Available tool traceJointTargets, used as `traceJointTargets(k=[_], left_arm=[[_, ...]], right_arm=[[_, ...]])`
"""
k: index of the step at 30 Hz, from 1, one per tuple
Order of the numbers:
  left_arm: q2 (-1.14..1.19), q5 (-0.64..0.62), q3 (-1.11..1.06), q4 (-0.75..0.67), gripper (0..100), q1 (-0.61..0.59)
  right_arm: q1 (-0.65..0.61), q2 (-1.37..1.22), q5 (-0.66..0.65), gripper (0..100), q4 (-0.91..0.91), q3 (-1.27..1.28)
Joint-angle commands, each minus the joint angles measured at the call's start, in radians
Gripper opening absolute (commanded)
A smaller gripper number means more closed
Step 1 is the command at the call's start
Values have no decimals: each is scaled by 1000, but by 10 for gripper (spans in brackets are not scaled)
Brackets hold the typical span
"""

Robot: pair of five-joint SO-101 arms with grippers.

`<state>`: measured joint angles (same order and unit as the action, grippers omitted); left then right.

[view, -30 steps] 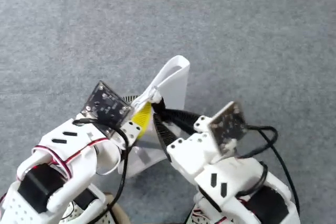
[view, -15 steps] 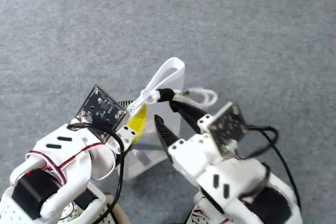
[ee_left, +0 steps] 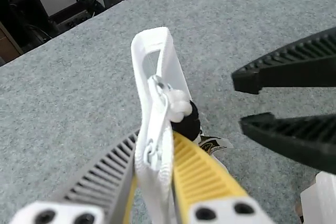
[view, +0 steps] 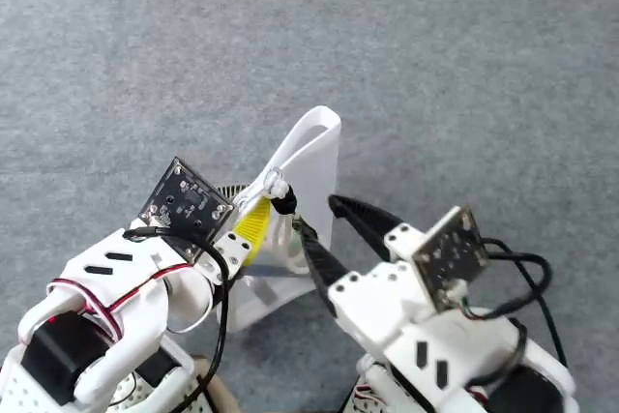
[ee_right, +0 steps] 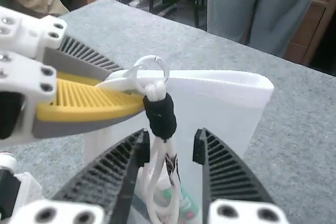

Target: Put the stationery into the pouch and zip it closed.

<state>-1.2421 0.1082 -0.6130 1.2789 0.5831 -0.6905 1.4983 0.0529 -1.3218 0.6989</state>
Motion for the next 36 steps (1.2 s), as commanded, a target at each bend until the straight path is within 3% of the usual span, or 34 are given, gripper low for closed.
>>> traceJointTargets(k=[1,10,17,36], left_arm=[[-15,-9,50,11,28,-8],[-43,-12,105,52,28,1],[-49,-103,105,52,28,1],[-49,-107,110,51,28,2]], right_arm=[[-12,-1,-2,159,110,62],[-14,-1,5,159,187,170],[-34,-10,6,157,273,177],[-77,-2,6,156,278,228]])
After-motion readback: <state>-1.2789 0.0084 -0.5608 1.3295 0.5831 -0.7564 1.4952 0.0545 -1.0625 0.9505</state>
